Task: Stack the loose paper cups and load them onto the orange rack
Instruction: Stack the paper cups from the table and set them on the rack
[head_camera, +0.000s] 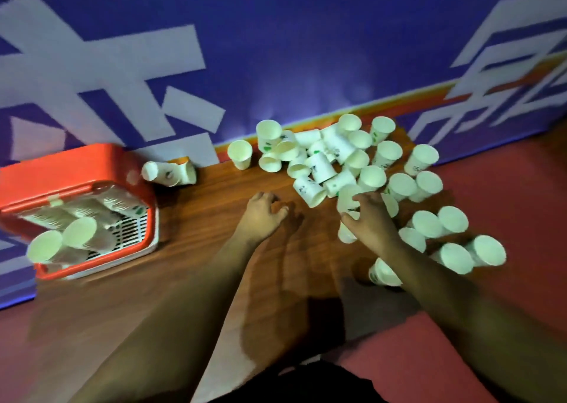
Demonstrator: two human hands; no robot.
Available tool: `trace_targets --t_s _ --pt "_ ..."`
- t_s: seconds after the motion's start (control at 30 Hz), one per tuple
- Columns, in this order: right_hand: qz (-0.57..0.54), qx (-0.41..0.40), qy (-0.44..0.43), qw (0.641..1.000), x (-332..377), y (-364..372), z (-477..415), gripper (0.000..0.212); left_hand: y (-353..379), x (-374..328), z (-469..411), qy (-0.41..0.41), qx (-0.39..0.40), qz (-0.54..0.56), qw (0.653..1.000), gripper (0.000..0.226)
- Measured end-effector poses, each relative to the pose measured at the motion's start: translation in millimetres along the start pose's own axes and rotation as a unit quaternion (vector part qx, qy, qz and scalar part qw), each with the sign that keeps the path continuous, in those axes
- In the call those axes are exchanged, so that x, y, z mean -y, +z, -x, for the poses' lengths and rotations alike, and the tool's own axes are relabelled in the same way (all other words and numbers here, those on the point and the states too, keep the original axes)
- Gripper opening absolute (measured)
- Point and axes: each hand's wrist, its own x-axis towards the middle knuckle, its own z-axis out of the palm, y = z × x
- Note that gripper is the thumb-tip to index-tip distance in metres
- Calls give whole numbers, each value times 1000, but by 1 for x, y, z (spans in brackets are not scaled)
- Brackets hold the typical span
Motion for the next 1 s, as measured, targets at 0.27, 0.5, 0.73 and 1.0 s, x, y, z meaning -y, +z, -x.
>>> trace_targets --t_s 0.27,0.5,0.73,1.0 --pt "75 67 -41 994 -54 24 -15 53 44 -44 -78 62 60 -125 988 58" --pt "116 58 -93 987 -77 66 -20 35 82 -27 -130 155 155 -245 944 63" --pt "82 -4 -148 986 -79 68 -27 16 105 -9 -129 175 137 -351 909 60" --pt "-30 -60 -182 981 -42 55 -39 13 63 30 -84 -15 11 -55 998 74"
